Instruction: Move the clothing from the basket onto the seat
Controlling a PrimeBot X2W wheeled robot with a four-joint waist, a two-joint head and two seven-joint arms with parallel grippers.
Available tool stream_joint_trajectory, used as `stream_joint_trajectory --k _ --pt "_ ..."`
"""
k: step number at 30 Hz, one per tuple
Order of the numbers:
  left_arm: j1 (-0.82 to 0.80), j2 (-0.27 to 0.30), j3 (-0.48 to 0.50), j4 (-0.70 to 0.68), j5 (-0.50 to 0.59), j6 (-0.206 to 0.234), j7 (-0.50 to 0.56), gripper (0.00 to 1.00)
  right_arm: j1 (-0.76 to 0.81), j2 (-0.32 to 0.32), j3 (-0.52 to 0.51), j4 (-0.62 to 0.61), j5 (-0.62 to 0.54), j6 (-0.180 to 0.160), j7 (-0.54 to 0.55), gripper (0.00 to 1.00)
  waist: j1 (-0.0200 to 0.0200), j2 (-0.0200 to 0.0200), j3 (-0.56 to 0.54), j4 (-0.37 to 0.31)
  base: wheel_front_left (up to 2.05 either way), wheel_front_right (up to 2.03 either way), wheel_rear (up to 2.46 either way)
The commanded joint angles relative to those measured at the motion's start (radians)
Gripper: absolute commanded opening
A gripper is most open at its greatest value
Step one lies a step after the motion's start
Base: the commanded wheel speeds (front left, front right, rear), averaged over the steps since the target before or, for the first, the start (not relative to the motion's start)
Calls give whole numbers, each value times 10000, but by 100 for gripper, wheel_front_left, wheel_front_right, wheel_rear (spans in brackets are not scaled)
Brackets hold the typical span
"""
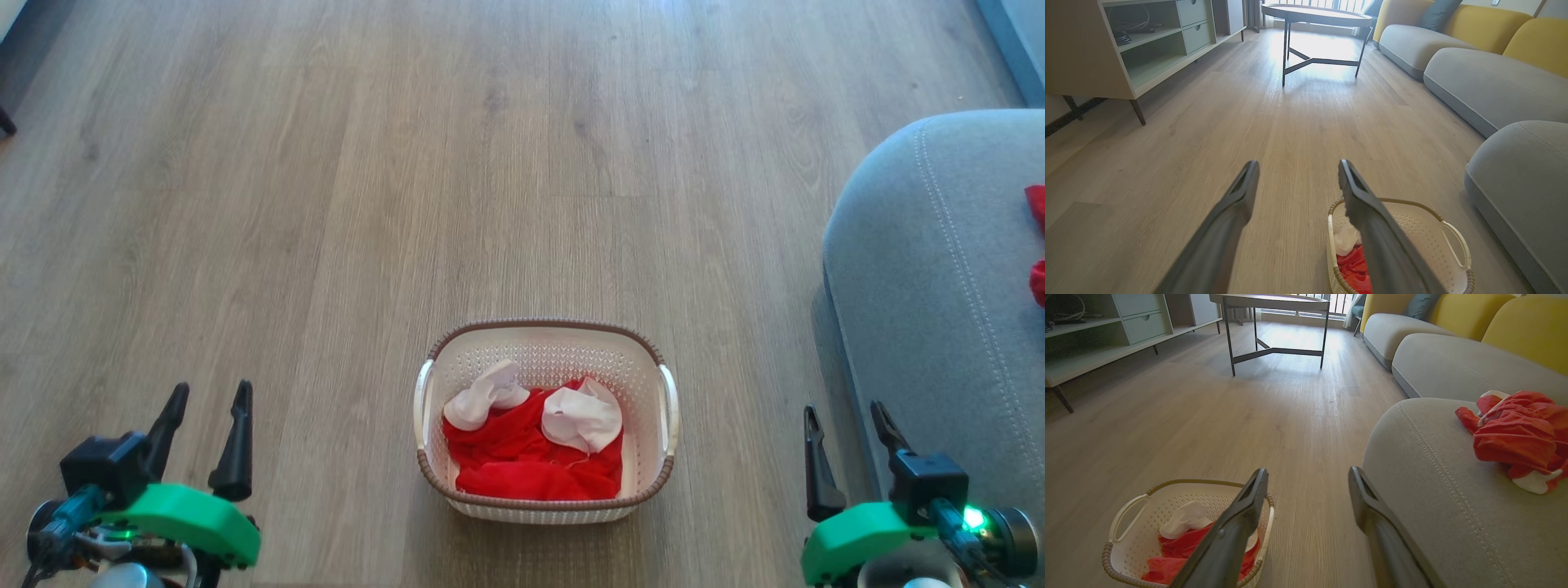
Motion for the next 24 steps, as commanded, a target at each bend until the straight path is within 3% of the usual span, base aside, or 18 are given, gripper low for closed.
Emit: stream_joint_trajectory --k 1,12,24 --pt "-395 35 650 -192 226 -149 -95 100 -431 -72 230 -248 70 69 -151 100 1 -1 18 -6 0 0 0" --pt "-416 -474 1187 -34 830 -676 -95 100 -562 -69 220 -281 112 69 -173 100 1 -1 143 -8 0 0 0" --pt "-617 -760 1408 7 1197 -963 -95 100 -720 -69 261 -437 101 69 -175 100 1 -1 543 -162 0 0 0"
